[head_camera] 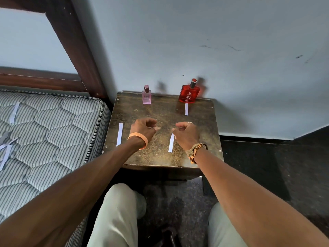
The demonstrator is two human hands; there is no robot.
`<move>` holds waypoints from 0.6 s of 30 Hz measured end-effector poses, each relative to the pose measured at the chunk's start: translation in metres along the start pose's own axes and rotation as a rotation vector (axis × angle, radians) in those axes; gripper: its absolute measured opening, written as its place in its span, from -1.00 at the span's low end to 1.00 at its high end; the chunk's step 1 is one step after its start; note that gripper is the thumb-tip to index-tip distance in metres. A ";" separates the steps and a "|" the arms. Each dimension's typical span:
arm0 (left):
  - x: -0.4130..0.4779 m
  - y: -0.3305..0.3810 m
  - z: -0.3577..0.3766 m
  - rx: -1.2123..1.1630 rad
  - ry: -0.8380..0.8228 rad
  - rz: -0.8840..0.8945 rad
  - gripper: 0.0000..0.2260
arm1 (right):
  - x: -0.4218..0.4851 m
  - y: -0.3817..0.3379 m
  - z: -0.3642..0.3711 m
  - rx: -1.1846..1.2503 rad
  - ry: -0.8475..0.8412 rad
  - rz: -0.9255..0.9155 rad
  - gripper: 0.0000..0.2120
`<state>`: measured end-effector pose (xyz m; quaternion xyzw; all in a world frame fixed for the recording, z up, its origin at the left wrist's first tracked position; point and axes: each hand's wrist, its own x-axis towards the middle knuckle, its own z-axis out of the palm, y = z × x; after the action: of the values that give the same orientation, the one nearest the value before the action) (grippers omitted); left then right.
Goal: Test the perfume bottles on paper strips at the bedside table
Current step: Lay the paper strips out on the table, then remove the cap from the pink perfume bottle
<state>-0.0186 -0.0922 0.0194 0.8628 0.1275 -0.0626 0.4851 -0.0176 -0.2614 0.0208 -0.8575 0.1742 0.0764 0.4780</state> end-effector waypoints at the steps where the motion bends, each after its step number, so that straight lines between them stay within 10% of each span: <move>1: 0.002 0.001 -0.006 0.001 0.012 0.013 -0.78 | -0.001 -0.008 0.003 -0.002 -0.011 -0.023 -0.78; 18: 0.102 0.000 -0.064 0.054 0.246 0.011 -0.78 | 0.069 -0.104 0.076 -0.120 -0.055 -0.231 -0.64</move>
<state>0.0785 -0.0208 0.0290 0.8773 0.1796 0.0431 0.4429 0.0882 -0.1627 0.0429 -0.8964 0.0562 0.0544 0.4363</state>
